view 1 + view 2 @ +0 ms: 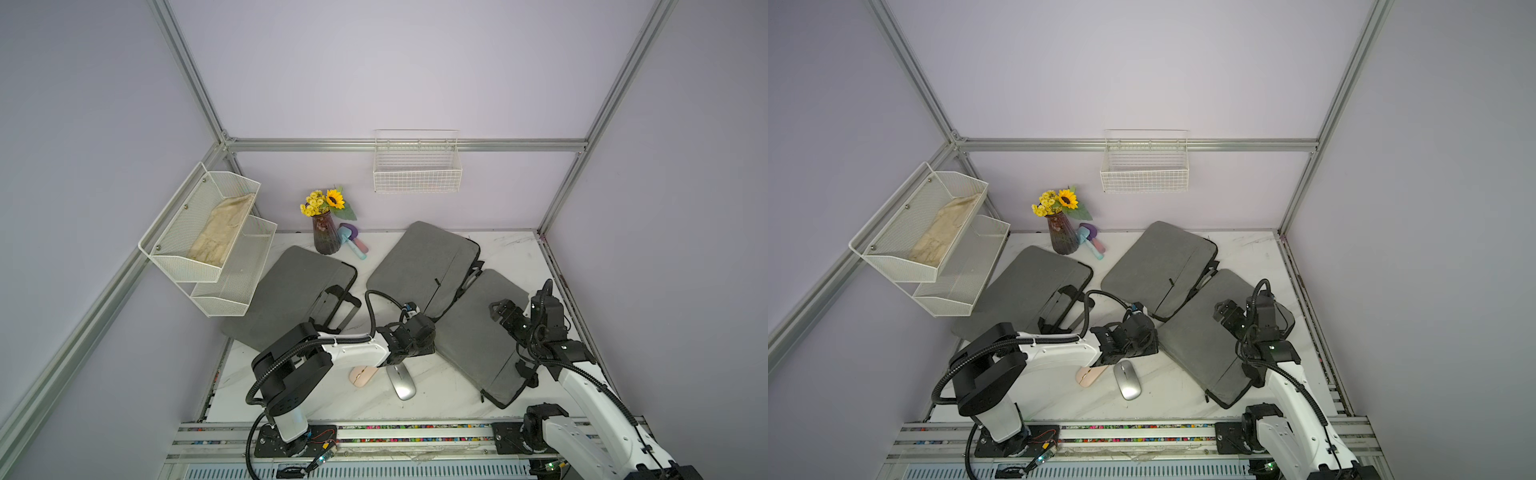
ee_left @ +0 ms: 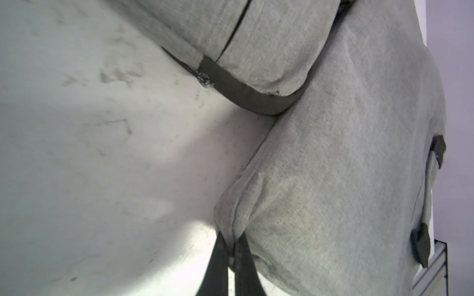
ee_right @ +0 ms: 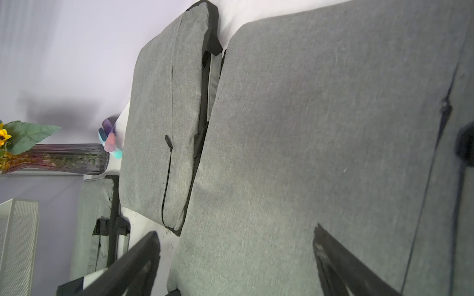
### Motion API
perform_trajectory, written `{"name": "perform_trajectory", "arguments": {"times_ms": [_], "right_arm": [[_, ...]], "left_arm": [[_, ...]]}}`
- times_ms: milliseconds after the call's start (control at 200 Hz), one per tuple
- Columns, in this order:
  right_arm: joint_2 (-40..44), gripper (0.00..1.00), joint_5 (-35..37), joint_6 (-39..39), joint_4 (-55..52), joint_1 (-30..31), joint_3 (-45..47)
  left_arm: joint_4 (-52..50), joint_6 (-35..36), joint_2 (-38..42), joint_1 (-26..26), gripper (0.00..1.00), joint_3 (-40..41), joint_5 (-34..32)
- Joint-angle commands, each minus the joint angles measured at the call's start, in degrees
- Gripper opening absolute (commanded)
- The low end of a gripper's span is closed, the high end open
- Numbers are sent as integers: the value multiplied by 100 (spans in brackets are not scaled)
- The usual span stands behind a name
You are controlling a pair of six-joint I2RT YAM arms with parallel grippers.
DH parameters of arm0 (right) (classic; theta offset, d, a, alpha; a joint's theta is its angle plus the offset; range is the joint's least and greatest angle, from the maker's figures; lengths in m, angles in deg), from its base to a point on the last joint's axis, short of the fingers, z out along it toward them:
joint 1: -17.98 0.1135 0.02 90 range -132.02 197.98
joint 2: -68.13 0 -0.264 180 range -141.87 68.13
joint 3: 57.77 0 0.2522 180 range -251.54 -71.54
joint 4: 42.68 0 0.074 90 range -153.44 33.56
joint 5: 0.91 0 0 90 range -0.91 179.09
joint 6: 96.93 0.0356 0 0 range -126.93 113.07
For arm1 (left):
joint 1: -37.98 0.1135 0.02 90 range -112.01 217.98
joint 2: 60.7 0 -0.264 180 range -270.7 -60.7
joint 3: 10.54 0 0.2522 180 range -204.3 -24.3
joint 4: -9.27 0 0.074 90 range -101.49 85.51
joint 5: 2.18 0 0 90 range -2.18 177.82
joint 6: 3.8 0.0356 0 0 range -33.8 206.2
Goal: Put the mouse into the laptop bag
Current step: Adjust the zippered laptop bag at the center of the board, then unzip the zipper on the zippered laptop bag.
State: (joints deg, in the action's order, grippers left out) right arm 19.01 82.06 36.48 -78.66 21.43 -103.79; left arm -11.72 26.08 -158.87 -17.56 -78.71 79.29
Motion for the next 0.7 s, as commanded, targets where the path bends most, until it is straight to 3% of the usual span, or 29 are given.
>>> {"name": "perform_trajectory", "arguments": {"times_ms": [0, 65, 140, 195, 330, 545, 695], "right_arm": [[26, 93, -196, 77, 159, 121, 166], [-38, 91, -286, 185, 375, 265, 330], [-211, 88, -194, 373, 478, 617, 370], [-335, 87, 67, 560, 379, 1092, 237], [-599, 84, 995, 1197, -40, 2556, -245], [-690, 61, 1935, 2748, -833, 4743, -482], [-1179, 59, 2856, 4247, -1780, 6493, -843]], "left_arm": [[21, 70, 328, 246, 0, 112, -418], [49, 313, 199, 275, 7, -57, -99], [118, 312, 52, 272, 31, -148, 46], [196, 281, 7, 275, 48, -136, 113], [440, 237, 121, 273, 69, 125, 132], [488, 308, 949, 272, 78, 650, -28], [187, 356, 1601, 286, 78, 966, -209]]}}
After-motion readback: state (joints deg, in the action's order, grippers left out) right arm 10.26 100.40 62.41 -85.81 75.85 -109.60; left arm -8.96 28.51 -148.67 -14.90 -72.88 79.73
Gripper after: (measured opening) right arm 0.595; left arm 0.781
